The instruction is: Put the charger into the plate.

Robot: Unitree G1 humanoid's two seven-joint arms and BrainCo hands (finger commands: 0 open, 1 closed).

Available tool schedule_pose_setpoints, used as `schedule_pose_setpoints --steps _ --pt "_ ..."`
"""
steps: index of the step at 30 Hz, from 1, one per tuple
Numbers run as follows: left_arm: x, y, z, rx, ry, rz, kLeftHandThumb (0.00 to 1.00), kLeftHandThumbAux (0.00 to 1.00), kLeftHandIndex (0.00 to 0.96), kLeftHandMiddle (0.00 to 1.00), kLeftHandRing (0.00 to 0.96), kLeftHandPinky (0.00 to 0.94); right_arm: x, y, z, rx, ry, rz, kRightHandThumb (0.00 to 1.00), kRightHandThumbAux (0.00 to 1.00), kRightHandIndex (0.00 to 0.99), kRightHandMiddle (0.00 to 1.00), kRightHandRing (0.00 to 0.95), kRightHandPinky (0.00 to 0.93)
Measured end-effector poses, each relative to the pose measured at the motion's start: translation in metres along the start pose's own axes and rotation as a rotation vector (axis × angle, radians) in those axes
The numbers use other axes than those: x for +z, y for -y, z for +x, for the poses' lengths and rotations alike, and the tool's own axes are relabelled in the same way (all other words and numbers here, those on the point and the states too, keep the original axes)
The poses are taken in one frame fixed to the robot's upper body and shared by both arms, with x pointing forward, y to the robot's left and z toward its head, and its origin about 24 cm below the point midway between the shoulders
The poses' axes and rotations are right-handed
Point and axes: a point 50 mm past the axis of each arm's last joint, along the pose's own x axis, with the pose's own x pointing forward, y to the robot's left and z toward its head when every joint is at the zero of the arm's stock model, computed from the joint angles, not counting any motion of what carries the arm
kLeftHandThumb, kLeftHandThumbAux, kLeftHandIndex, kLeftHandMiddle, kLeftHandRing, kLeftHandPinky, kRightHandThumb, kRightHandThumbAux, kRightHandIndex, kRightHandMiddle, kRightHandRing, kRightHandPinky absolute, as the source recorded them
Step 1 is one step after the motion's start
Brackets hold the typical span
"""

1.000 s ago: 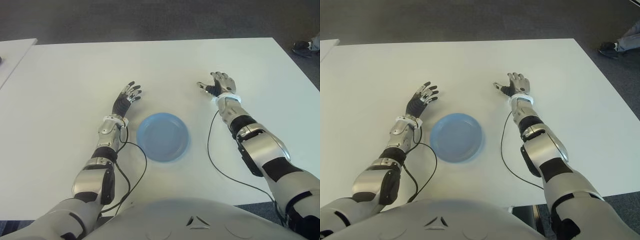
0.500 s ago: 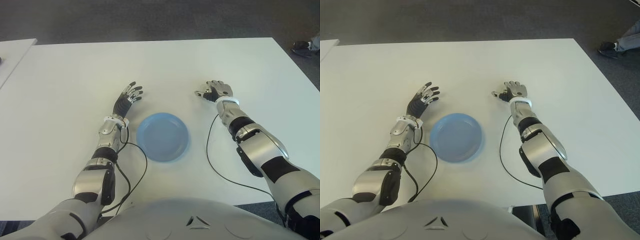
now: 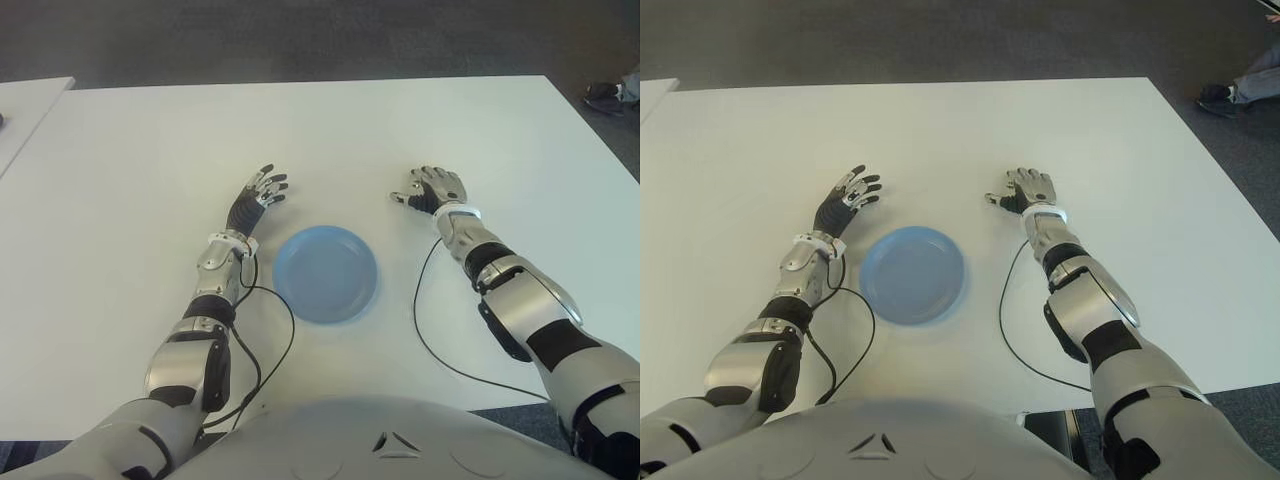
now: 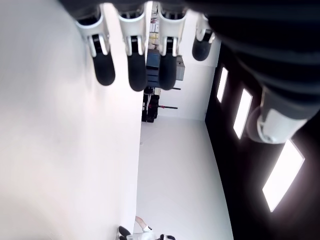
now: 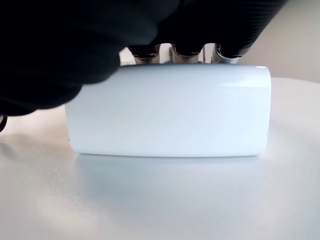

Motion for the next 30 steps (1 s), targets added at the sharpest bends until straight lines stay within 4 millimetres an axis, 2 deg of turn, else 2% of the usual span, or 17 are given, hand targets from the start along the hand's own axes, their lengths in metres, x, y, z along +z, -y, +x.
schedule_pose_setpoints --steps 12,30 --pt "-0.001 -0.004 -0.004 -0.002 0.003 -0.004 0.000 0.477 0.066 0.209 0.211 0.213 -0.016 -0.007 -0.007 -0.009 0.004 0.070 0.323 0.191 0.000 0.000 0.000 0.000" --pt "0.001 -0.012 -0.009 0.007 -0.001 -0.002 0.000 0.478 0.071 0.211 0.213 0.215 -0.022 -0.009 -0.010 -0.015 -0.008 0.140 0.331 0.223 0.000 0.000 0.000 0.000"
